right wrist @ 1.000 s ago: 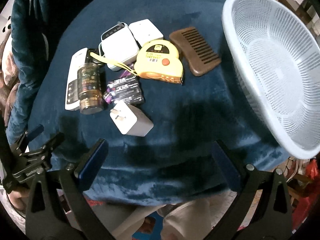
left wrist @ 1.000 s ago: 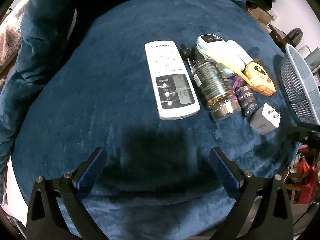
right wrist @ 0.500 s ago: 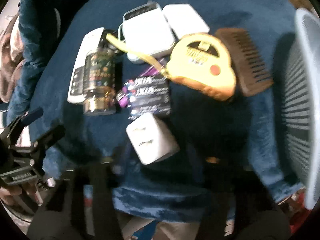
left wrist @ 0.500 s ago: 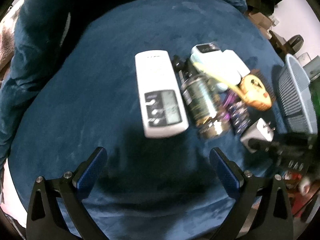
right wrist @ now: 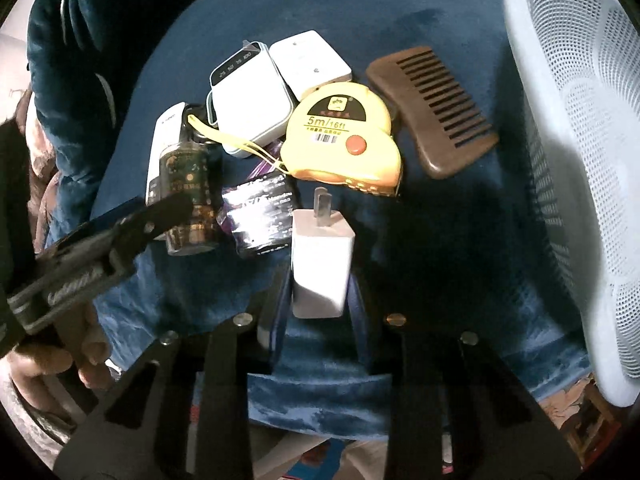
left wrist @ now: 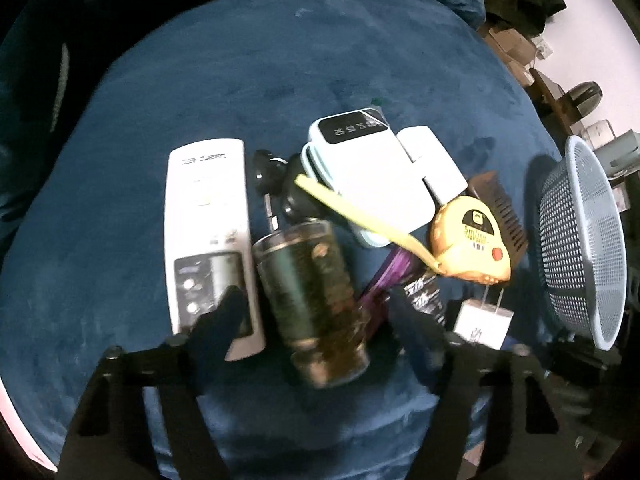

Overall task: Organize rigid objects
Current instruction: 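Close the left tool on the jar while the right tool closes on the plug, then carry the jar in the left tool while the right tool carries the plug to the basket, then open the left tool to drop the jar while the right tool drops the plug into the basket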

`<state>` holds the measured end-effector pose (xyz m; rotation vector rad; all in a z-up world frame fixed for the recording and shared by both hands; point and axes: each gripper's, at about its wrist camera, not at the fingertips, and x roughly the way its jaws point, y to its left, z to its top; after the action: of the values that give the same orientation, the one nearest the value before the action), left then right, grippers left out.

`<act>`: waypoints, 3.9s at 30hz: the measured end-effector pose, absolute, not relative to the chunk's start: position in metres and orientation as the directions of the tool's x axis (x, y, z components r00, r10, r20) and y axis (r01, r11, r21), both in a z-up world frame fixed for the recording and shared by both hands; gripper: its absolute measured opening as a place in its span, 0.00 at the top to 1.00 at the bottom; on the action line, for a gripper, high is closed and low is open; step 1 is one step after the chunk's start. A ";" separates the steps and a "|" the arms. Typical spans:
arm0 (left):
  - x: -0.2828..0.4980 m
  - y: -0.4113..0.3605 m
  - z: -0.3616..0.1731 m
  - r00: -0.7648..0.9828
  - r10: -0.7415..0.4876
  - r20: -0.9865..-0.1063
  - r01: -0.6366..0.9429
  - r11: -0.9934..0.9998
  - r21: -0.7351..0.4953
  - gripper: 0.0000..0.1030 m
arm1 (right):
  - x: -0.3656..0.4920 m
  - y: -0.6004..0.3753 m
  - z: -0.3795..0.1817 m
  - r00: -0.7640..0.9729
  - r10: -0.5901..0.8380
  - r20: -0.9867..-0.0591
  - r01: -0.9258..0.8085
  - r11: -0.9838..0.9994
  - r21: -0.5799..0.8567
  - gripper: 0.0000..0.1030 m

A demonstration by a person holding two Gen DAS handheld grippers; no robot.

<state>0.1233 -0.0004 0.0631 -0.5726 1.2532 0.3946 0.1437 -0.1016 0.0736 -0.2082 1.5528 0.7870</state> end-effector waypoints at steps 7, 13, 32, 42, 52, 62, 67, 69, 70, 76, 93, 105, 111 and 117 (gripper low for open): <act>0.134 0.001 0.036 0.199 -0.059 -0.978 -0.598 0.783 -0.169 0.49 | 0.145 -0.096 0.066 -0.183 0.312 -0.932 -0.553 0.751 0.360 0.70; 0.123 0.005 0.047 0.242 -0.072 -0.968 -0.590 0.781 -0.206 0.50 | 0.147 -0.081 0.055 -0.201 0.327 -0.923 -0.513 0.768 0.384 0.69; 0.084 -0.024 0.109 0.243 0.005 -0.970 -0.464 0.879 -0.112 0.50 | 0.137 -0.104 0.097 -0.149 0.363 -0.920 -0.501 0.774 0.387 0.74; 0.099 -0.049 0.128 0.267 0.010 -0.964 -0.417 0.903 -0.106 0.50 | 0.146 -0.142 0.123 -0.075 0.459 -0.885 -0.413 0.794 0.446 0.74; 0.135 -0.077 0.146 0.294 0.005 -0.956 -0.344 0.934 -0.101 0.50 | 0.168 -0.173 0.134 0.005 0.499 -0.867 -0.330 0.819 0.470 0.74; 0.184 -0.120 0.155 0.317 -0.023 -0.948 -0.254 0.961 -0.109 0.50 | 0.190 -0.203 0.137 0.068 0.507 -0.859 -0.257 0.841 0.476 0.74; 0.205 -0.143 0.163 0.340 -0.034 -0.940 -0.199 0.974 -0.108 0.50 | 0.199 -0.218 0.140 0.108 0.507 -0.855 -0.230 0.849 0.475 0.74; 0.212 -0.151 0.166 0.346 -0.038 -0.937 -0.187 0.976 -0.108 0.50 | 0.203 -0.227 0.141 0.124 0.503 -0.856 -0.214 0.856 0.472 0.74; 0.217 -0.155 0.167 0.349 -0.041 -0.936 -0.182 0.977 -0.110 0.50 | 0.206 -0.232 0.141 0.134 0.496 -0.858 -0.200 0.861 0.467 0.74; 0.243 -0.175 0.166 0.342 -0.068 -0.937 -0.144 0.982 -0.124 0.50 | 0.224 -0.256 0.138 0.170 0.455 -0.874 -0.161 0.888 0.430 0.74; 0.301 -0.223 0.127 0.222 -0.114 -0.968 -0.065 0.989 -0.131 0.50 | 0.243 -0.278 0.118 0.172 0.340 -0.924 -0.101 0.940 0.327 0.74; 0.301 -0.224 0.120 0.201 -0.091 -0.975 -0.066 0.992 -0.106 0.49 | 0.241 -0.278 0.115 0.185 0.265 -0.946 -0.129 0.961 0.244 0.73; 0.294 -0.218 0.128 0.221 -0.074 -0.973 -0.076 0.993 -0.093 0.24 | 0.242 -0.280 0.116 0.193 0.256 -0.947 -0.112 0.965 0.238 0.71; 0.286 -0.204 0.139 0.231 -0.129 -0.964 -0.087 0.984 -0.152 0.13 | 0.242 -0.286 0.121 0.225 0.219 -0.949 -0.092 0.975 0.203 0.56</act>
<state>0.2856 -0.2045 0.1392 -0.1884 1.3395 -0.0287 0.2424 -0.2860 0.1207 0.1121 1.3273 0.2151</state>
